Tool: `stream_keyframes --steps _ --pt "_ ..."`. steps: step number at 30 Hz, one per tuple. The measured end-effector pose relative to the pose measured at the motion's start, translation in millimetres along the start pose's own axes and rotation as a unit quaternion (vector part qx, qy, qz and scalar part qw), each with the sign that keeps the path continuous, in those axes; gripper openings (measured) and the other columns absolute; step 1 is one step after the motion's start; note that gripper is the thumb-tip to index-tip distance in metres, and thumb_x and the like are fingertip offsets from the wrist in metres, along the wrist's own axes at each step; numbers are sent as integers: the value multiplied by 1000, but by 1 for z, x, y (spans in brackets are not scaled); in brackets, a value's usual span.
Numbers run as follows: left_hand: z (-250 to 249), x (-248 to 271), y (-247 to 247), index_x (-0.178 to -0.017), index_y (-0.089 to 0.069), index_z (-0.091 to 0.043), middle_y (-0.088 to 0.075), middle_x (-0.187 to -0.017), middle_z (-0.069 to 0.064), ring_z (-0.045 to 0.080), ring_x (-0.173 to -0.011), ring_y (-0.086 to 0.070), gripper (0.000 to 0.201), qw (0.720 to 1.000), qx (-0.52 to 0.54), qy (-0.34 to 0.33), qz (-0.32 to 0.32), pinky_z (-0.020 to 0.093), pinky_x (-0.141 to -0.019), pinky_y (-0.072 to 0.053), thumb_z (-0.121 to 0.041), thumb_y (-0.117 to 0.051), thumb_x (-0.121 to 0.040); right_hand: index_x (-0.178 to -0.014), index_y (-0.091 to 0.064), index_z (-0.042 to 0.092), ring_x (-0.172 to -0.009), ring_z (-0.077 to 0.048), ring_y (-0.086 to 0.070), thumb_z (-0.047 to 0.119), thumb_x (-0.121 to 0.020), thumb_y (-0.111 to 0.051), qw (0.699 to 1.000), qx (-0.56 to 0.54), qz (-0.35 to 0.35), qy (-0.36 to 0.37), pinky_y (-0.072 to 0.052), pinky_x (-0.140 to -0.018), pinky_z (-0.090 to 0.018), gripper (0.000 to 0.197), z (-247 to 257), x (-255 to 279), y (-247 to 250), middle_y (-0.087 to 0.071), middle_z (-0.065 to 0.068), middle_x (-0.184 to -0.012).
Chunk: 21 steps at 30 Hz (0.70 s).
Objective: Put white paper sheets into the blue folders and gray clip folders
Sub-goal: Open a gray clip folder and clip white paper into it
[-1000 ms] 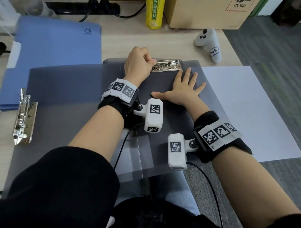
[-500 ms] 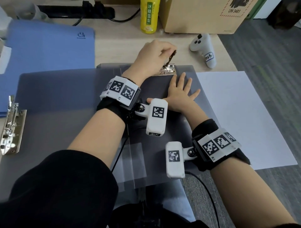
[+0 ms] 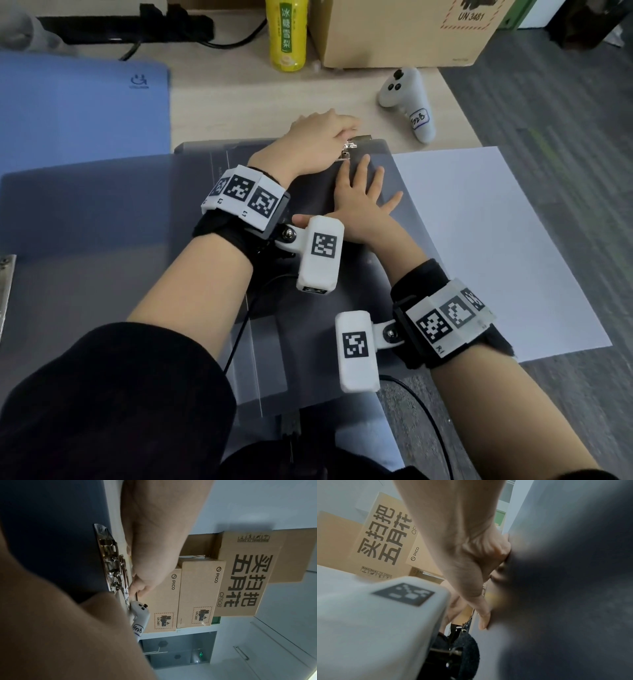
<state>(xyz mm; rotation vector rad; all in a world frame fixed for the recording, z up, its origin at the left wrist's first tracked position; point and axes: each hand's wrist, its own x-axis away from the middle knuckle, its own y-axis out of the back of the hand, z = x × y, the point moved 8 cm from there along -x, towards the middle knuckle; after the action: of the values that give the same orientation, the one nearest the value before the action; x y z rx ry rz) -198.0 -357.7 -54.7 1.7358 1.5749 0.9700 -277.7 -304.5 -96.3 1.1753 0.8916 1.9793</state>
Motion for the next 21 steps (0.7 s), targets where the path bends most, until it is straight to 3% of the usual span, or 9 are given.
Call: stream_keyframes --steps 4,6,7,9,11,14,18,21 --pt "-8 10 5 -142 -39 -24 -29 -152 20 33 -144 -21 45 999 -34 10 -12 52 -118 -10 -11 -27 -101 -152 9 17 -143 -31 26 58 -78 -64 999 -44 -16 12 13 -111 -61 112 -5 3 7 23 -8 -157" --pt "-14 18 8 -145 -34 -25 -22 -156 14 27 -148 -9 49 999 -36 3 -24 51 -119 -4 -7 -26 -101 -153 -5 20 -147 -28 17 50 -80 -67 994 -94 -46 24 10 -114 -57 100 -9 6 12 11 -5 -160" --pt "-17 22 9 -145 -33 -25 -22 -157 8 25 -148 -6 50 999 -32 -7 -31 52 -119 -3 -5 -26 -100 -152 -15 20 -148 -27 8 45 -81 -68 988 -134 -73 35 5 -118 -55 92 -12 8 17 -2 -6 -161" --pt "-19 29 6 -144 -35 -24 -25 -156 -3 23 -149 -4 50 999 -14 -18 -39 53 -119 -1 -4 -27 -99 -144 -36 16 -144 -26 -21 31 -81 -71 957 -242 -148 59 -16 -119 -48 74 -21 18 29 -34 -7 -151" --pt "-21 39 3 -141 -39 -25 -28 -155 -6 22 -149 -4 49 999 9 -17 -45 54 -119 0 -3 -28 -99 -134 -49 11 -134 -19 -40 20 -81 -71 922 -317 -214 64 -32 -113 -35 59 -34 36 40 -51 -5 -139" --pt "-31 57 -4 -139 -43 -26 -32 -153 -5 22 -149 -4 47 999 14 -19 -47 52 -119 0 -4 -29 -99 -129 -56 11 -130 -15 -45 19 -81 -70 915 -306 -258 55 -34 -106 -23 51 -54 58 46 -56 -1 -134" --pt "-41 83 -18 -137 -45 -25 -33 -153 -6 19 -149 -6 44 999 27 -13 -45 50 -120 -1 -7 -32 -99 -131 -54 13 -133 -16 -42 22 -79 -71 917 -292 -271 25 -34 -110 -31 56 -81 77 41 -53 0 -137" --pt "-47 103 -33 -138 -44 -25 -34 -153 -5 20 -149 -8 44 999 21 -4 -31 51 -120 -4 -8 -33 -99 -133 -52 12 -132 -16 -43 19 -78 -72 915 -305 -262 14 -37 -109 -30 59 -96 90 32 -51 -1 -138"
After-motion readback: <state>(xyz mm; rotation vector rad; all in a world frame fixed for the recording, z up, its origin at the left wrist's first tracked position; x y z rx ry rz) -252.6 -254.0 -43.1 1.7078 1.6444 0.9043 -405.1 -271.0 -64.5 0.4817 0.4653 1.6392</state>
